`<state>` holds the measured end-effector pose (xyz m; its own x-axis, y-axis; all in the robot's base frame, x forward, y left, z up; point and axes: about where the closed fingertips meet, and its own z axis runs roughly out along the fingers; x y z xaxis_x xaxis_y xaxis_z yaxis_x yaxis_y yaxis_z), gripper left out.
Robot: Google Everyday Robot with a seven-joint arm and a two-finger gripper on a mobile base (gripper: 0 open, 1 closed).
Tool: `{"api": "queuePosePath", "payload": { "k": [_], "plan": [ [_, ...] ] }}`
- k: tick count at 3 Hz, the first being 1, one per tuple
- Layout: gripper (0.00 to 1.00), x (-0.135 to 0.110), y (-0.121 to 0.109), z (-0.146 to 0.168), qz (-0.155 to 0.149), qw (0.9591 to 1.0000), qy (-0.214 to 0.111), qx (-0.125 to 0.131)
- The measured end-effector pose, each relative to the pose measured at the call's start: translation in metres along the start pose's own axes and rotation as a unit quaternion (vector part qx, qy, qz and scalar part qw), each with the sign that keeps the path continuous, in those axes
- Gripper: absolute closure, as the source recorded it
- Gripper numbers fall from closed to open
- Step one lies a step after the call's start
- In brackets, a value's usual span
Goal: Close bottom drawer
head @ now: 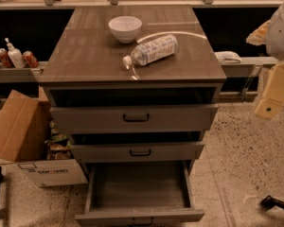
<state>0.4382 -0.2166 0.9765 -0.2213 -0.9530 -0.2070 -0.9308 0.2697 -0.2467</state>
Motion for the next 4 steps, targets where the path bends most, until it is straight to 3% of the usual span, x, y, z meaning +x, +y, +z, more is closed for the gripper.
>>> {"api": "queuePosePath", "payload": {
  "k": [1, 2, 3, 4],
  "plan": [
    [0.0, 0.0, 0.0, 0.0, 0.0, 1.0, 0.0, 0.0],
    [0.0, -0.001, 0.01, 0.024, -0.003, 0.9996, -0.028, -0.007],
    [0.0, -0.013, 0.035, 0.079, -0.015, 0.9952, -0.089, -0.037],
    [0.0, -0.046, 0.079, 0.148, -0.008, 0.9798, -0.174, -0.099]
  ]
}}
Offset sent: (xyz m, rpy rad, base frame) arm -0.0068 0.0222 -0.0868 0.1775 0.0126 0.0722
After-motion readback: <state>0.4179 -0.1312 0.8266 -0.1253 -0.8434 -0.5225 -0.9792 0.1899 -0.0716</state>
